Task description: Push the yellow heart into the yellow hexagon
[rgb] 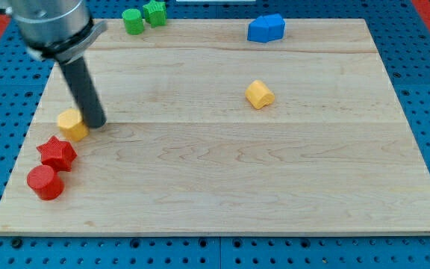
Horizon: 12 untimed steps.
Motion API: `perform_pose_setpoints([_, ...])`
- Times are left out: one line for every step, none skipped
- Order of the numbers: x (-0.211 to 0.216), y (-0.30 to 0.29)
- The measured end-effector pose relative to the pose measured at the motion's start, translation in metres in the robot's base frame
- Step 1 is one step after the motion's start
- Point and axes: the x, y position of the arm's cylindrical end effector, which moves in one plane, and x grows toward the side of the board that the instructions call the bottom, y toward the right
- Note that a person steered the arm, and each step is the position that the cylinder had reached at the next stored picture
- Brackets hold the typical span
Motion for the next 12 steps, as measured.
perform_pose_setpoints([-0.01, 0.044])
perform_pose_setpoints([-0.01, 0.178])
perform_pose_setpoints([-0.029, 0.297])
perform_pose_setpoints([-0.073, 0.319])
perform_pose_setpoints([-0.078, 0.205])
perform_pose_setpoints([-0.094, 0.119])
perform_pose_setpoints([-0.132, 0.115])
perform_pose_setpoints([-0.103, 0.059])
perform_pose_setpoints([-0.052, 0.007])
perform_pose_setpoints([-0.06, 0.057])
perform_pose_setpoints([-0.082, 0.108])
perform_pose_setpoints([-0.05, 0.126])
